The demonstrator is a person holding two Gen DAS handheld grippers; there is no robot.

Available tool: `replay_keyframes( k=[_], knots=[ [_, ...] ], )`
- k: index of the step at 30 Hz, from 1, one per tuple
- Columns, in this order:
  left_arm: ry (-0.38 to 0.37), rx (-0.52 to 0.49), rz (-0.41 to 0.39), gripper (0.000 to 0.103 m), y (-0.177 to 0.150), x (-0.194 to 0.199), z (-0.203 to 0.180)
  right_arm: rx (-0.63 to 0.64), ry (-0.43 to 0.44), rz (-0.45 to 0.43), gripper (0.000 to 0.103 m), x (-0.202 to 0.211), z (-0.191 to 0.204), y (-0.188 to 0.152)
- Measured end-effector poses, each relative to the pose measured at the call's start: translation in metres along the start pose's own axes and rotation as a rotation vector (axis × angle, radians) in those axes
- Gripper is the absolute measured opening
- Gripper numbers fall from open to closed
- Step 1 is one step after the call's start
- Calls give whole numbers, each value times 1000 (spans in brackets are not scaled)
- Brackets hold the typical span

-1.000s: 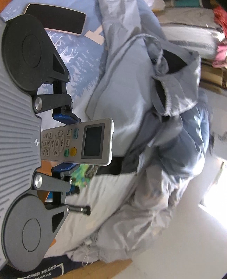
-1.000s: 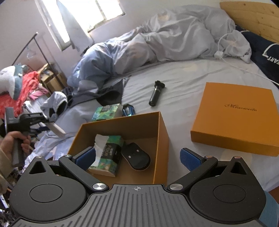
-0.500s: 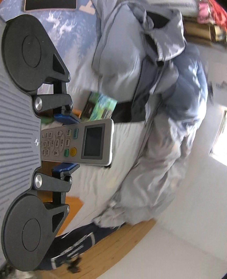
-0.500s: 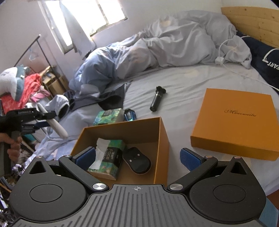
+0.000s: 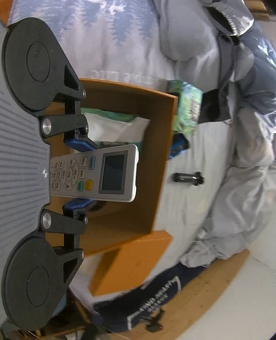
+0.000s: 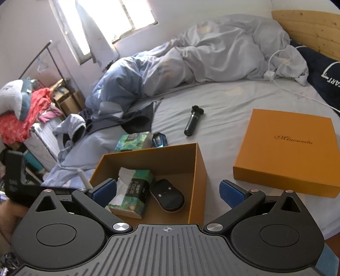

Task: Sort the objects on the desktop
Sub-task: 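Lift the white remote with the left tool and carry it over the box, then lower the remote into the box beside the tissue pack, open left tool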

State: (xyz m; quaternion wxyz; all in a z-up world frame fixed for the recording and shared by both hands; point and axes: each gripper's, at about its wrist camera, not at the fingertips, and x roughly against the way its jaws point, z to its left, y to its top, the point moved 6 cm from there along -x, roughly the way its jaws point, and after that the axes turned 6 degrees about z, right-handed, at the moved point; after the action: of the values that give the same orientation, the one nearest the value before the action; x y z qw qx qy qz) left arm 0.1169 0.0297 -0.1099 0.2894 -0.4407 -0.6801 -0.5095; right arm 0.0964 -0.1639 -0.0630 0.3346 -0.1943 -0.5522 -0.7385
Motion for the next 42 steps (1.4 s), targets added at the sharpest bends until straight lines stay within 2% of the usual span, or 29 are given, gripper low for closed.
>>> replay_keyframes(
  k=[9,16,25,31,42],
  knots=[
    [44,4,71,47,-20,-16,10,-2,4,4,103,-2,3,-1],
    [121,-34,119,47,-31,-28,15,-1,5,6,103,-3,4,-3],
    [171,-47,207,47,-48,-46,23,-3,8,9,103,-2,2,-1],
    [174,-40,209,47,-44,-56,25,-4,10,13,103,-3,1,0],
    [237,-6,224,47,-42,-74,34,-4,7,16,103,-5,-1,0]
  ],
)
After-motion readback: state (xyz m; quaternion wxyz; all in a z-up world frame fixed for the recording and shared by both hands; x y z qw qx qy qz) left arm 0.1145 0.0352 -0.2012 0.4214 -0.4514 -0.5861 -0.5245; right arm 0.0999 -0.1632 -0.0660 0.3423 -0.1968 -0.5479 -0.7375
